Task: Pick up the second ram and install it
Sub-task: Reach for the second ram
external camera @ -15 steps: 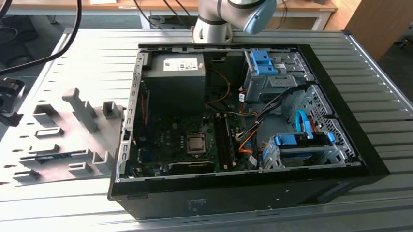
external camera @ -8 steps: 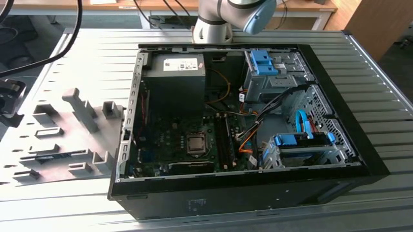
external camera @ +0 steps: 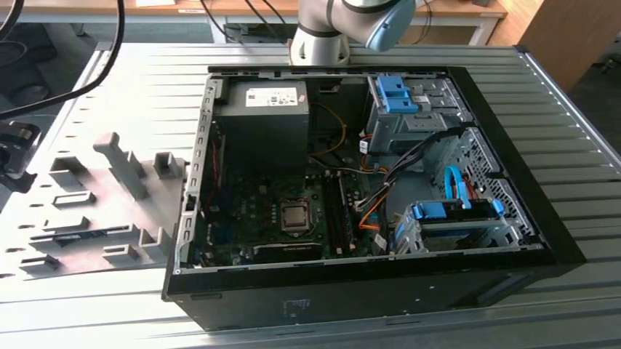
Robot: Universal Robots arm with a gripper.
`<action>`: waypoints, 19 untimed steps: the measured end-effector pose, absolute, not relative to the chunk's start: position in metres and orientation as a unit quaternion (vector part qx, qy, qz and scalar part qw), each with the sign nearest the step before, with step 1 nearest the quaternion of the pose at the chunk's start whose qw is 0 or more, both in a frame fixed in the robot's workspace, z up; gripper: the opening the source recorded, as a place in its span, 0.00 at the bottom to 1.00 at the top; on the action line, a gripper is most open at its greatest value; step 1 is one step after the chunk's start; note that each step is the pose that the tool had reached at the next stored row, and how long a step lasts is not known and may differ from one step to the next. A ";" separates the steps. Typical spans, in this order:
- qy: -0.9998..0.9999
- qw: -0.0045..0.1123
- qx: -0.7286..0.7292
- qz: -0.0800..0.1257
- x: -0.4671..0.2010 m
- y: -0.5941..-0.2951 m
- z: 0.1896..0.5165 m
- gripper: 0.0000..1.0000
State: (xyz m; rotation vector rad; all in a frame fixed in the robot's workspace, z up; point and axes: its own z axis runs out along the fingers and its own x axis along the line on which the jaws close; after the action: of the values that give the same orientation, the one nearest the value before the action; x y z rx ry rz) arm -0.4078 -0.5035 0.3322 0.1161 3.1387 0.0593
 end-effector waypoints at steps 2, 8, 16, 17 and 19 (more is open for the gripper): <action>0.999 0.000 0.037 0.019 -0.408 -0.503 0.331 0.11; 0.999 0.000 0.037 0.019 -0.408 -0.503 0.329 0.11; 0.999 0.000 0.037 0.019 -0.407 -0.503 0.326 0.11; 0.999 0.000 0.037 0.019 -0.407 -0.503 0.326 0.11; 0.999 0.000 0.037 0.019 -0.407 -0.503 0.325 0.11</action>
State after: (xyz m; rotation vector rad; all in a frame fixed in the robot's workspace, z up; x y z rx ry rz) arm -0.4073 -0.5035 0.3250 0.1156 3.1387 0.0593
